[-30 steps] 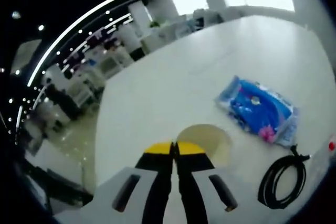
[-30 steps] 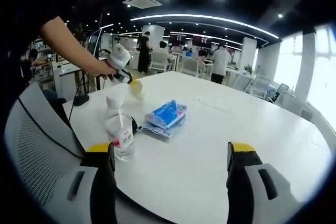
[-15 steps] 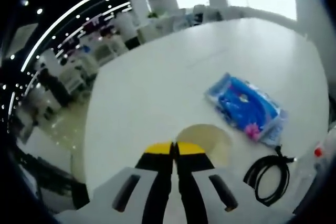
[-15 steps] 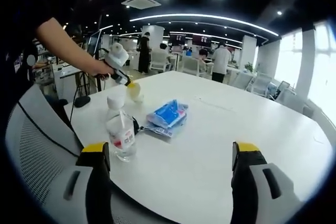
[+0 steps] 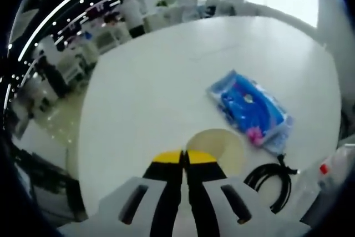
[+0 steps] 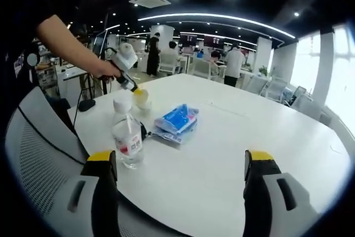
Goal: Arrange the tabletop items into an orderly group along one side of the table until the central work area is clear of visible clutter.
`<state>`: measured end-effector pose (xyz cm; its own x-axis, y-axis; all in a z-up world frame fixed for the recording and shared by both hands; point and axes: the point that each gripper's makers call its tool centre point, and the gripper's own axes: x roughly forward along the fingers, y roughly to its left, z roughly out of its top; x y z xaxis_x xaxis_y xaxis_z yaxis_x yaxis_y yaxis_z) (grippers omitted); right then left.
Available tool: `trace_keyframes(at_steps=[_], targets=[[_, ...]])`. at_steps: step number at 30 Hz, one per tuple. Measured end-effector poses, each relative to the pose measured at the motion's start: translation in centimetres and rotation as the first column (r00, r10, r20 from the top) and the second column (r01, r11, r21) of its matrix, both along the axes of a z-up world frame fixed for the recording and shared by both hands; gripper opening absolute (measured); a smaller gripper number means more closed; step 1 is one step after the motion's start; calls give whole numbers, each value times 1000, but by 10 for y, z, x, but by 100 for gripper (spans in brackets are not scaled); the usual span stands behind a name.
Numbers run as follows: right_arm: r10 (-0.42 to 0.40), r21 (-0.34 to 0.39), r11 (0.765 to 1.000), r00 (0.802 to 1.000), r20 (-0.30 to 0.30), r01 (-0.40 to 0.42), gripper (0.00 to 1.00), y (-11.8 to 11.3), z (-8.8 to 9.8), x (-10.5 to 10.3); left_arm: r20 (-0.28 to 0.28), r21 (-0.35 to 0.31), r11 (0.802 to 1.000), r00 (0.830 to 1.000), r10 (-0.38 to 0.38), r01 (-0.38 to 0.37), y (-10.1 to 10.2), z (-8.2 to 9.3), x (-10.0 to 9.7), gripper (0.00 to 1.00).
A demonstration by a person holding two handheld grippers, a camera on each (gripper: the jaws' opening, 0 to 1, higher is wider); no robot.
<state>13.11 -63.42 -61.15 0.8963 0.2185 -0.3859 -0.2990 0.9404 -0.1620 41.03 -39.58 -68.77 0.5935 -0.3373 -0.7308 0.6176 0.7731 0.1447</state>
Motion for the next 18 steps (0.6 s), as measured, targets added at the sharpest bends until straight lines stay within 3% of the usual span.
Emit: trace_keyframes(at_steps=[11, 18], targets=[[-6, -4, 1000, 1000, -1, 6, 94, -1, 0, 0, -120, -65, 997, 992, 37, -45, -16, -5, -7, 0], [-7, -7, 1000, 1000, -2, 7, 94, -1, 0, 0, -161, -88, 994, 986, 49, -64, -25, -9, -10, 0]])
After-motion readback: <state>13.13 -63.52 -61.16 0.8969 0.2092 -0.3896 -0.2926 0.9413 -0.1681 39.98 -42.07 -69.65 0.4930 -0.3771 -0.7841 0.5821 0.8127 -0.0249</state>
